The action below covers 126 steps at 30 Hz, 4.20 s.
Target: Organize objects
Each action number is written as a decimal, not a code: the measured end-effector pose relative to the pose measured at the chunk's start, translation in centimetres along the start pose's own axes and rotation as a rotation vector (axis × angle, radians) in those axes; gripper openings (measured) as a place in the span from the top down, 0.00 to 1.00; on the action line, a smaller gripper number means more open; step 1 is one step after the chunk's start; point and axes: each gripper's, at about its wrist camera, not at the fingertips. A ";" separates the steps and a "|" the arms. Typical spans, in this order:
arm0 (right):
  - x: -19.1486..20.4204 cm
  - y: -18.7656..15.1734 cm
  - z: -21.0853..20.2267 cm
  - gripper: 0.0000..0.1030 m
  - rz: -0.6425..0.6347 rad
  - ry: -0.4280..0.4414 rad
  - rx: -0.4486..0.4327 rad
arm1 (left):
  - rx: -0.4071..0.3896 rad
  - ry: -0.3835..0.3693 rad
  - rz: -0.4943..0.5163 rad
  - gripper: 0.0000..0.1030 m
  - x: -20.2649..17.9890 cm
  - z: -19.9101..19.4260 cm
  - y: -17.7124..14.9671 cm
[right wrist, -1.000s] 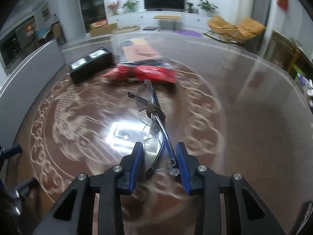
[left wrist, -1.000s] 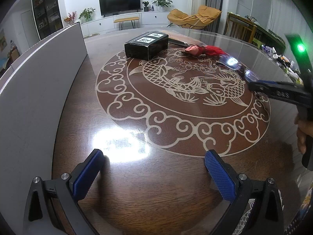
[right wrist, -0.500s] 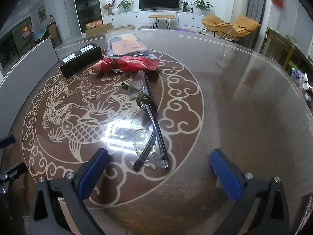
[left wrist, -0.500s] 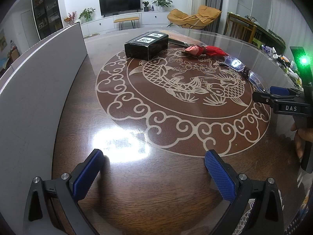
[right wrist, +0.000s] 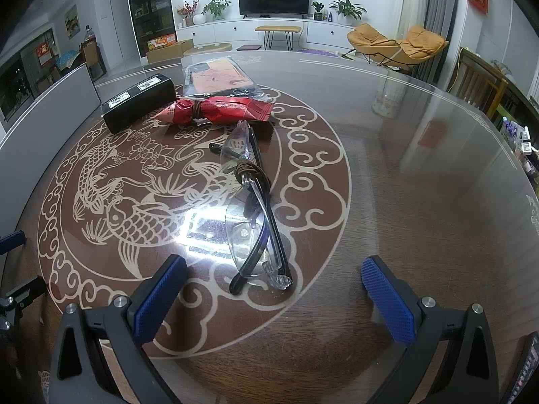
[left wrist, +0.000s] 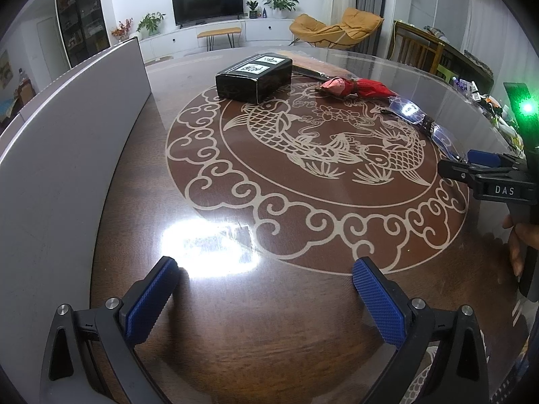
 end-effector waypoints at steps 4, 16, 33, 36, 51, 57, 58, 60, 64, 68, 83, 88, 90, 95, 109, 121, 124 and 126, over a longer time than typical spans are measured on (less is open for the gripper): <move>0.0 0.0 0.0 0.00 0.000 0.000 0.000 | 0.000 -0.001 0.001 0.00 -0.1 0.0 0.1; 0.0 0.0 -0.1 0.00 0.000 0.000 0.000 | 0.000 -0.001 0.001 0.00 -0.1 -0.1 0.0; 0.0 0.0 0.0 0.00 0.000 0.000 0.000 | 0.017 -0.041 0.091 0.00 1.8 1.9 17.0; 0.0 0.0 -0.1 0.00 0.000 0.000 0.000 | 0.025 -0.059 0.142 0.00 1.8 3.1 19.1; 0.0 0.0 -0.1 0.00 0.000 0.000 0.000 | 0.139 0.004 0.136 0.00 1.3 11.4 24.6; 0.0 0.0 0.0 0.00 0.000 0.000 0.000 | 0.058 -0.022 0.093 0.44 0.6 10.7 23.0; 0.0 0.0 0.0 0.00 0.000 0.000 0.000 | 0.049 -0.016 0.091 0.44 0.3 10.4 22.2; 0.0 0.0 0.0 0.00 0.000 0.000 0.000 | 0.040 -0.010 0.064 0.44 -0.3 9.2 19.8; 0.0 0.0 0.0 0.00 0.000 0.000 0.000 | 0.035 -0.009 0.008 0.43 -1.4 6.3 13.9; 0.0 0.0 -0.1 0.00 0.000 0.000 0.000 | 0.027 0.018 -0.013 0.43 -2.2 2.9 7.0; 0.0 0.0 -0.1 0.00 0.000 0.000 0.000 | -0.007 0.064 -0.115 0.00 -1.8 2.1 3.0; 0.0 0.0 -0.1 0.00 0.000 0.000 0.000 | -0.006 0.064 -0.114 0.00 -1.8 2.1 3.0; 0.0 0.0 -0.1 0.00 0.000 0.000 0.000 | -0.006 0.064 -0.114 0.00 -1.8 2.1 3.0; 0.0 0.0 -0.1 0.00 0.000 0.000 0.000 | -0.007 0.064 -0.114 0.00 -1.8 2.1 3.0; -0.1 -0.2 -0.3 0.00 -0.001 -0.002 0.000 | -0.007 0.064 -0.113 0.00 -1.8 2.1 3.0; -0.1 -0.2 -0.3 0.00 -0.001 -0.001 0.000 | -0.007 0.064 -0.113 0.00 -1.8 2.1 3.0; -0.1 -0.2 -0.3 0.00 -0.001 -0.001 0.000 | -0.007 0.064 -0.113 0.00 -1.8 2.1 3.0; 0.0 -0.2 -0.4 0.00 -0.001 -0.001 0.000 | -0.007 0.064 -0.113 0.00 -1.8 2.1 3.0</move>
Point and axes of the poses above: each gripper's, at about its wrist camera, not at the fingertips, and z roughly the way its jaws point, x to its left, y to its top, and after that the axes turned 7 degrees about x, right-handed
